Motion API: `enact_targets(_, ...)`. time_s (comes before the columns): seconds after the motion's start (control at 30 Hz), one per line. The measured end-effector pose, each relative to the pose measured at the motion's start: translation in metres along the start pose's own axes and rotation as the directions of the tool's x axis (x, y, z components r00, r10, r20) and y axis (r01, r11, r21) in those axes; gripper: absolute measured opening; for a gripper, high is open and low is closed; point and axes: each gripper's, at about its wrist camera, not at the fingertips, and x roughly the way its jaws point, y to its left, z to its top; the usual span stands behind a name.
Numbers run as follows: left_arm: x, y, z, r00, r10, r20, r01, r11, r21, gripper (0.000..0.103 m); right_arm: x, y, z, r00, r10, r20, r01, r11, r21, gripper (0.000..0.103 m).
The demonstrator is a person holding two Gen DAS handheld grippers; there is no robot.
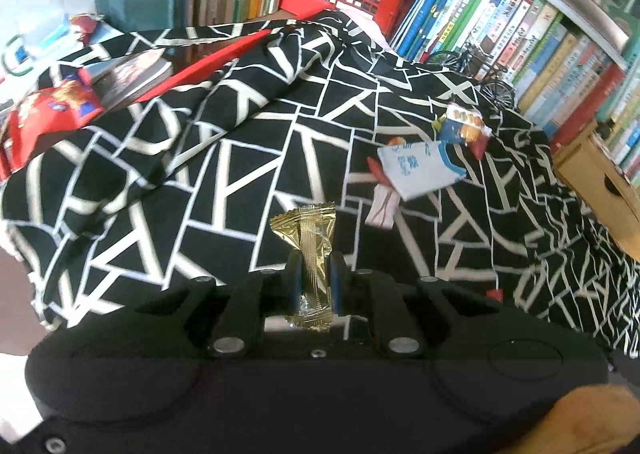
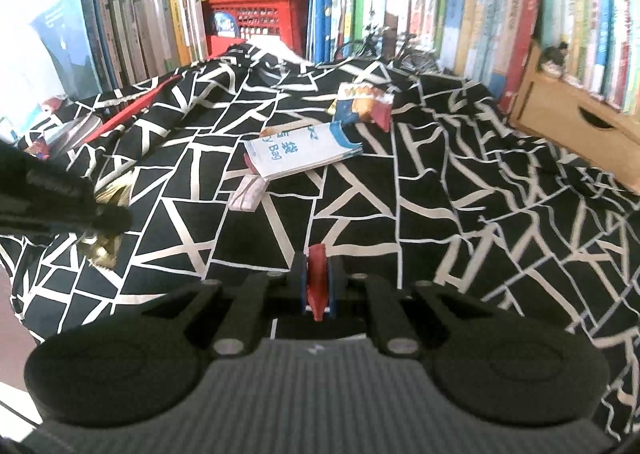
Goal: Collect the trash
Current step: 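Carry the gold candy and red piece down over the trash bin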
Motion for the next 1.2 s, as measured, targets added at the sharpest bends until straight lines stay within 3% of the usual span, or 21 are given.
enact_targets(0.23,-0.058,0.032,-0.034,0.998,-0.059,0.016,0.058,0.996,0.069,0.013,-0.055,0.021,-0.021,0.995,-0.066,0.075,0.061,0.996,0.067,0.013)
enact_targets(0.4,-0.104,0.062,-0.067,0.992,-0.124,0.018,0.120,0.980,0.160,0.013,-0.109,0.045,-0.046,0.981,-0.128,0.144,0.111,0.987,0.120,0.013)
enact_targets(0.6,-0.155,0.094,-0.109,0.989,-0.150,0.008,0.143,0.957,0.254,0.013,-0.170,0.077,-0.072,0.965,-0.163,0.205,0.133,0.979,0.154,0.013)
enact_targets(0.73,-0.177,0.116,-0.140,0.988,-0.154,0.004,0.147,0.950,0.275,0.013,-0.192,0.099,-0.096,0.967,-0.151,0.204,0.121,0.981,0.151,0.014)
enact_targets(1.2,-0.226,0.181,-0.254,0.997,-0.076,-0.024,0.079,0.979,0.186,0.013,-0.238,0.156,-0.193,0.989,-0.019,0.144,0.011,0.999,0.051,0.014)
